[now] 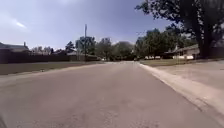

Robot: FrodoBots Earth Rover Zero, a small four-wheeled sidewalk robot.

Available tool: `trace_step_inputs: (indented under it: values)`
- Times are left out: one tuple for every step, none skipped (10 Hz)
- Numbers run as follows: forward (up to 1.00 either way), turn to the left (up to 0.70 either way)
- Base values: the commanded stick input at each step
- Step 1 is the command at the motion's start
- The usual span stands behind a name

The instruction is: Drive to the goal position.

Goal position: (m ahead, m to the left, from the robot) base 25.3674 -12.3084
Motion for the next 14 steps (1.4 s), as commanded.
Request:
trace_step_inputs:
  values:
    - [0.70,0.00]
    - [0.70,0.00]
    - [0.70,0.00]
    - [0.70,0.00]
    - [0.70,0.00]
    - [0.70,0.00]
    - [0.70,0.00]
    - [0.70,0.00]
    - [0.70,0.00]
    - [0.70,0.00]
    - [0.70,0.00]
    - [0.70,0.00]
    - [0.70,0.00]
    - [0.70,0.00]
